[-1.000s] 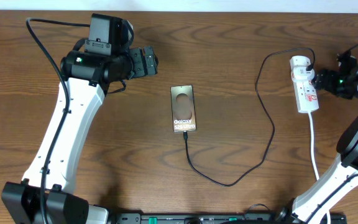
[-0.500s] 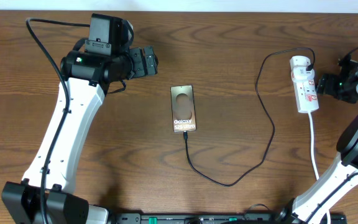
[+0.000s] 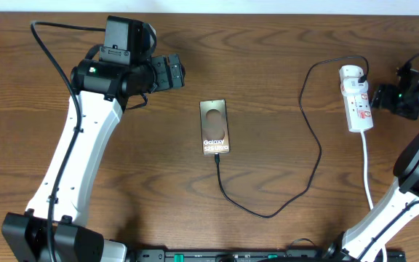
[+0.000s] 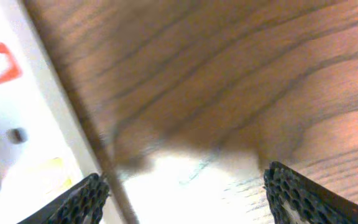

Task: Plug charger to phone and switch on socket

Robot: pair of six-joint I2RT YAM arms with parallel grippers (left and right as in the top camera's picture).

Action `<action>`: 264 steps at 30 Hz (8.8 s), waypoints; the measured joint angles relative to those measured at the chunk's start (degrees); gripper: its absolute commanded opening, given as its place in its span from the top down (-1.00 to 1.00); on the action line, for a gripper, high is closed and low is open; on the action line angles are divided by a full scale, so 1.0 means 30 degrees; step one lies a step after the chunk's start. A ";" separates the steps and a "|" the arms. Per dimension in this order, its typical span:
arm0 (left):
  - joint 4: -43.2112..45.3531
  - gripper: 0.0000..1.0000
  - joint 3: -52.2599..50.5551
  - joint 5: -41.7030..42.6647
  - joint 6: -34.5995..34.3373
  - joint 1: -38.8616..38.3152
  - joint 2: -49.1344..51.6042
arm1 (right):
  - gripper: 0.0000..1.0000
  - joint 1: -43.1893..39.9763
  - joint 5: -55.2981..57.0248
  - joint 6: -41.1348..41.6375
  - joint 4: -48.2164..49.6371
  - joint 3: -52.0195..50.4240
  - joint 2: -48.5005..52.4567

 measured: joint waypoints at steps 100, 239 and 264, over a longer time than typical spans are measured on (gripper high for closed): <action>0.0007 -0.97 0.0000 0.0000 0.0007 0.0000 0.0000 | -0.66 0.0182 -0.2018 0.2004 0.0685 -0.0852 -0.0284; 0.0000 -0.97 0.0000 -0.0066 0.0000 0.0000 0.0000 | -0.98 0.9041 0.0568 0.0160 1.2225 -3.1204 -4.1783; -0.0146 -0.97 0.0000 -0.0998 0.0117 0.0044 -0.0131 | -0.99 0.9041 0.0568 0.0160 1.2276 -3.1270 -4.1783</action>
